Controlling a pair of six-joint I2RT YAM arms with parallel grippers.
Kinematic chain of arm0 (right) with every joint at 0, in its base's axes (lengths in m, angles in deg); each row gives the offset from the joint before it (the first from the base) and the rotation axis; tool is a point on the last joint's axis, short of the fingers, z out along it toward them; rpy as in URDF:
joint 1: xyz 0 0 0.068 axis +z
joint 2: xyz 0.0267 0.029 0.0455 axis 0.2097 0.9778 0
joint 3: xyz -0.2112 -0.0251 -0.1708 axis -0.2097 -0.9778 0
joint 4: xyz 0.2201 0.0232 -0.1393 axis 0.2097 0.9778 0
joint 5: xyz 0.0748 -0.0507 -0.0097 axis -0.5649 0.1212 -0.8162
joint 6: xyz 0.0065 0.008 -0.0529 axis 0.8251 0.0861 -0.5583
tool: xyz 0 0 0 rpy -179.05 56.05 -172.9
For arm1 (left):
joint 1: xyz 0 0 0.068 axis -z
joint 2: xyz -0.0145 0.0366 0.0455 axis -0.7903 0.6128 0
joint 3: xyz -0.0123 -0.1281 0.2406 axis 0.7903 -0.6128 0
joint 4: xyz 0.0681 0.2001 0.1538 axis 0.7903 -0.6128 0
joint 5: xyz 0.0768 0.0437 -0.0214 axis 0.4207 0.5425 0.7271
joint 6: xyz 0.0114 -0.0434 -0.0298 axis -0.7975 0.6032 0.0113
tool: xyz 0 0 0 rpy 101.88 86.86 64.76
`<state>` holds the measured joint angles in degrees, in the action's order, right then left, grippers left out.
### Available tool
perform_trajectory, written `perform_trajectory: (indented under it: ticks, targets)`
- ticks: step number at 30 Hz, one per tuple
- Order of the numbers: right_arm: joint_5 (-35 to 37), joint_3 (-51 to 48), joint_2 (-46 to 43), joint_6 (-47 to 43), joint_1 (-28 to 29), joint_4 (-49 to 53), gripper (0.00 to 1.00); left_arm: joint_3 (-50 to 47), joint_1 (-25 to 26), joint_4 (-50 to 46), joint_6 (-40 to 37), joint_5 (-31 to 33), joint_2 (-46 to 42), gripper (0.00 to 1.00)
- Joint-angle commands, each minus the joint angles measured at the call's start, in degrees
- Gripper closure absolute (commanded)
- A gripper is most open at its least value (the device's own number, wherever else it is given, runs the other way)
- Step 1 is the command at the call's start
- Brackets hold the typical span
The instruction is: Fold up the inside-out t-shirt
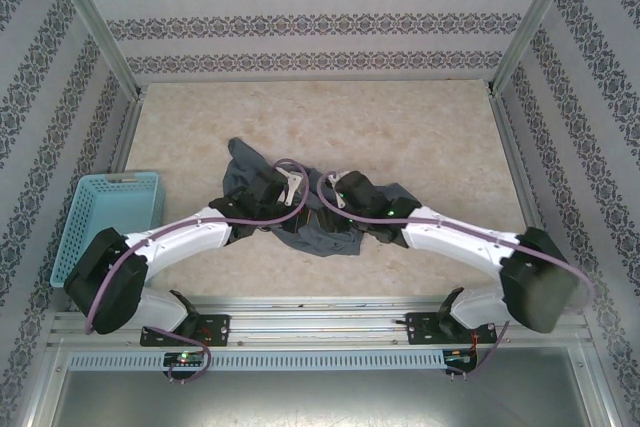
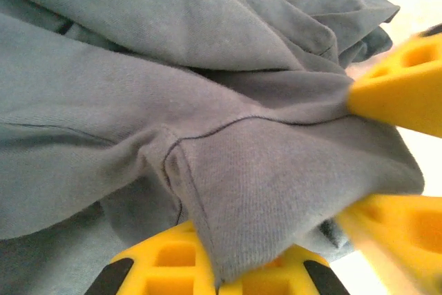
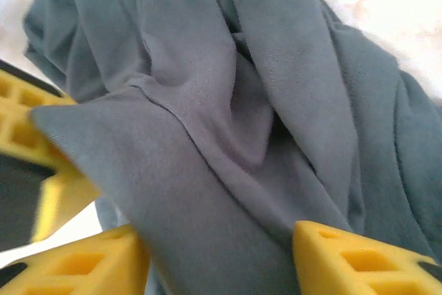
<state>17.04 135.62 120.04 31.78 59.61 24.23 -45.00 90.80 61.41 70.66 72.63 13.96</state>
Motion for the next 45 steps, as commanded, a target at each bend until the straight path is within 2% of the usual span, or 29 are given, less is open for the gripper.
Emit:
perform_trajectory:
  ticks: [1,5,8,10,13,17,20,23,26,29,35,45]
  targets:
    - [0.7,3.3,1.8,-1.9,-0.7,0.7,0.60,-0.7,0.4,0.4,-1.7,-0.7,-1.5,1.00]
    - [-1.6,3.8,2.5,-0.5,-5.5,0.3,0.86,-1.6,0.4,0.7,-2.0,-0.9,-1.7,1.00]
    - [-8.7,3.3,3.2,0.0,-8.8,-1.8,0.92,-1.6,0.4,0.7,-2.3,-0.9,-1.0,1.00]
    - [-11.7,3.6,4.2,-0.2,-9.7,-2.1,0.92,-1.1,0.4,0.2,-2.7,-0.6,-0.1,1.00]
    - [-10.1,4.4,6.1,-0.8,-10.0,-0.2,0.87,-0.1,0.4,-0.6,-2.9,0.5,1.5,1.00]
    - [-4.3,4.6,3.6,-2.7,-8.9,3.4,0.69,0.8,0.5,-1.1,-3.0,1.7,2.9,1.00]
    - [1.7,5.6,-0.6,-7.1,-5.0,7.8,0.58,0.9,0.4,-0.9,-3.0,1.9,3.1,1.00]
    - [1.8,6.3,-4.2,-11.1,-1.4,10.5,0.58,0.6,0.4,-0.4,-2.9,1.6,3.0,1.00]
    - [-4.8,5.4,-5.9,-14.3,0.2,10.7,0.58,0.3,0.5,-0.1,-2.7,1.6,2.6,1.00]
    - [-10.5,4.9,-4.7,-17.2,0.2,11.1,0.59,-0.2,0.5,0.5,-2.6,1.6,2.0,1.00]
    - [-16.7,5.8,0.7,-20.0,-0.3,9.0,0.61,-1.6,0.5,2.0,-2.3,0.6,0.6,1.00]
    - [-14.2,5.3,6.9,-21.0,-3.6,4.8,0.62,-2.6,0.4,3.2,-2.3,-0.6,-0.9,1.00]
